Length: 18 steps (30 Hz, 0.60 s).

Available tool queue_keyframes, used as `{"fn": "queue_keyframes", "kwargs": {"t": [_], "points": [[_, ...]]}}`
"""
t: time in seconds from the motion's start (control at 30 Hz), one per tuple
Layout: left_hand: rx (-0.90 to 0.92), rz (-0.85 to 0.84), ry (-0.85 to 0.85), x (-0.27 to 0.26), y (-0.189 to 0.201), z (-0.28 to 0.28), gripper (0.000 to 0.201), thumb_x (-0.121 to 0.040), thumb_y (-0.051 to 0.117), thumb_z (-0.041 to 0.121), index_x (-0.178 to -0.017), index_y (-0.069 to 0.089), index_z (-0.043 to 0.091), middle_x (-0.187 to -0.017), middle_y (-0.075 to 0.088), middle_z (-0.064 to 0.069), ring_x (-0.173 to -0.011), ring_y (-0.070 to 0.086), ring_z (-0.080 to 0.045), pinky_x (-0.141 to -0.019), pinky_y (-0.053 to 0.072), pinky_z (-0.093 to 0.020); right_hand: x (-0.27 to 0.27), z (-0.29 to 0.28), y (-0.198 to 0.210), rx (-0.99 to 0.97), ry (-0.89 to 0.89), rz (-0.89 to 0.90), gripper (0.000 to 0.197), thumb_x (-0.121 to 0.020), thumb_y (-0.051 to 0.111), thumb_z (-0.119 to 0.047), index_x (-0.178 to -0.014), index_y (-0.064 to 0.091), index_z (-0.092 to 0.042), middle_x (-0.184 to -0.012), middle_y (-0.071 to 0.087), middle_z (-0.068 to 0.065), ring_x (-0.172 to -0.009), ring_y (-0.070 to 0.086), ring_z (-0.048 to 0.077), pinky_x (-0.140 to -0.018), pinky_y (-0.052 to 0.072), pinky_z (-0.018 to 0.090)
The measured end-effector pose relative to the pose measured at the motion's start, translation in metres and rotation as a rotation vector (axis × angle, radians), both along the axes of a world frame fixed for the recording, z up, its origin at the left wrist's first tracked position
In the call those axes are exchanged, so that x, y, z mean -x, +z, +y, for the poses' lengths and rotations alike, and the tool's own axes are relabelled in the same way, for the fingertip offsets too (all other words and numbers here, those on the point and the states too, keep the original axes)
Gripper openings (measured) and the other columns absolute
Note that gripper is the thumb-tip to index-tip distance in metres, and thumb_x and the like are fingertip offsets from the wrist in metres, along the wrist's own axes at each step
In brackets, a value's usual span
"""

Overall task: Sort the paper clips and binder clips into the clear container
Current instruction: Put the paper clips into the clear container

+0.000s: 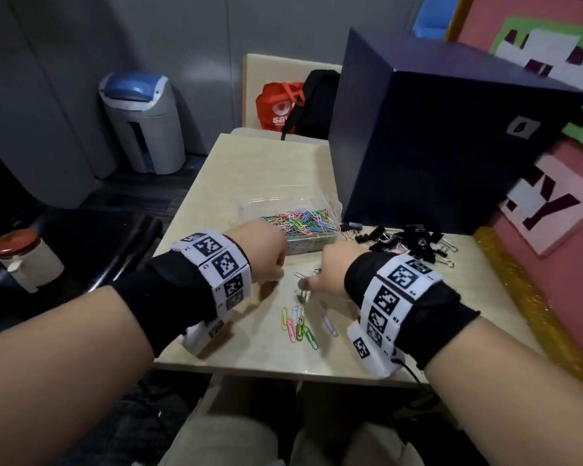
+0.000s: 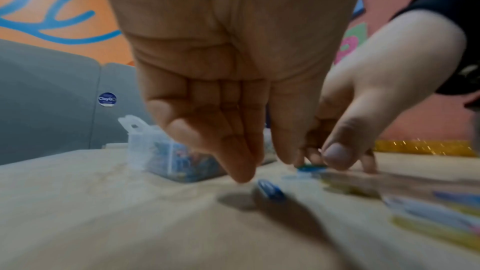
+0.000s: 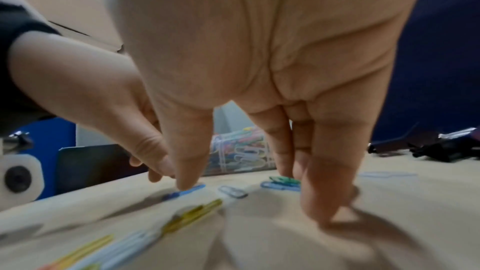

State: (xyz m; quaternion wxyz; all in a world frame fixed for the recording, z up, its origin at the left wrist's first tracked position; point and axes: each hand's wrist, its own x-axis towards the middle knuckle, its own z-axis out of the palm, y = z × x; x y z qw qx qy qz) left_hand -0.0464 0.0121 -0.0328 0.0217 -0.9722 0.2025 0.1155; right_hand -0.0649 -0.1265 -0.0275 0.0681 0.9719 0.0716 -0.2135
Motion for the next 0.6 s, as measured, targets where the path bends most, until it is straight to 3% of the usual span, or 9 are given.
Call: {"fn": "queue_keyframes", "kwargs": {"t": [0.1, 0.2, 0.23, 0.3, 0.37, 0.47, 0.6], "points": [[-0.092, 0.019, -0.006, -0.001, -0.010, -0.005, 0.031, -0.082, 0.067, 0.041, -0.091, 0.075, 0.013, -0.083, 0.072, -0.002, -0.074, 0.063, -0.022, -0.062, 0.049, -0.028, 0.001, 0.011, -0.004, 0.037, 0.096, 0.007, 0.038, -0.089, 0.059, -0.045, -0.095, 0.063, -0.008, -0.087, 0.062, 0.006, -0.091, 0.060, 0.026, -0.075, 0.048, 0.031], [-0.131, 0.019, -0.001, -0.003, -0.010, -0.009, 0.027, -0.082, 0.069, 0.037, -0.088, 0.073, 0.011, -0.077, 0.066, -0.002, -0.070, 0.058, -0.022, -0.064, 0.050, -0.029, -0.002, 0.018, -0.006, 0.081, 0.181, -0.029, 0.021, -0.095, 0.051, -0.024, -0.083, 0.059, -0.009, -0.070, 0.050, 0.004, -0.082, 0.052, 0.026, -0.070, 0.044, 0.029], [-0.146, 0.020, -0.003, -0.003, -0.010, -0.011, 0.023, -0.083, 0.067, 0.034, -0.085, 0.072, 0.011, -0.074, 0.063, -0.001, -0.070, 0.057, -0.022, -0.065, 0.050, -0.029, -0.004, 0.017, -0.007, 0.083, 0.181, -0.038, 0.019, -0.095, 0.050, -0.020, -0.087, 0.061, -0.008, -0.073, 0.052, 0.005, -0.081, 0.050, 0.026, -0.072, 0.045, 0.030], [-0.178, 0.020, -0.001, -0.002, -0.008, -0.014, 0.021, -0.087, 0.064, 0.026, -0.069, 0.063, 0.013, -0.063, 0.054, 0.001, -0.068, 0.055, -0.023, -0.062, 0.048, -0.028, -0.006, 0.016, -0.006, 0.066, 0.160, -0.044, 0.022, -0.094, 0.050, -0.014, -0.104, 0.067, -0.005, -0.094, 0.063, 0.010, -0.085, 0.055, 0.029, -0.078, 0.049, 0.031], [-0.220, 0.026, -0.011, -0.001, -0.007, -0.016, 0.035, -0.089, 0.059, 0.019, -0.056, 0.050, 0.013, -0.056, 0.045, 0.001, -0.066, 0.052, -0.024, -0.061, 0.045, -0.027, -0.008, 0.013, -0.007, 0.055, 0.143, -0.053, 0.025, -0.094, 0.050, -0.012, -0.109, 0.067, -0.004, -0.098, 0.063, 0.013, -0.088, 0.058, 0.030, -0.079, 0.050, 0.031], [-0.272, 0.034, -0.031, 0.001, -0.004, -0.019, 0.025, -0.090, 0.057, 0.019, -0.068, 0.054, 0.008, -0.056, 0.040, -0.001, -0.071, 0.050, -0.026, -0.068, 0.048, -0.032, -0.012, 0.011, -0.008, 0.093, 0.149, -0.029, 0.018, -0.096, 0.047, -0.013, -0.098, 0.064, -0.007, -0.077, 0.051, 0.008, -0.078, 0.050, 0.026, -0.074, 0.047, 0.031], [-0.297, 0.091, -0.038, 0.001, -0.004, -0.019, 0.019, -0.093, 0.053, 0.022, -0.092, 0.065, 0.008, -0.058, 0.039, 0.000, -0.076, 0.049, -0.023, -0.071, 0.046, -0.028, -0.015, 0.011, -0.010, 0.196, 0.142, 0.049, 0.033, -0.099, 0.043, -0.018, -0.067, 0.045, -0.009, -0.064, 0.037, 0.003, -0.054, 0.039, 0.016, -0.046, 0.032, 0.023]]}}
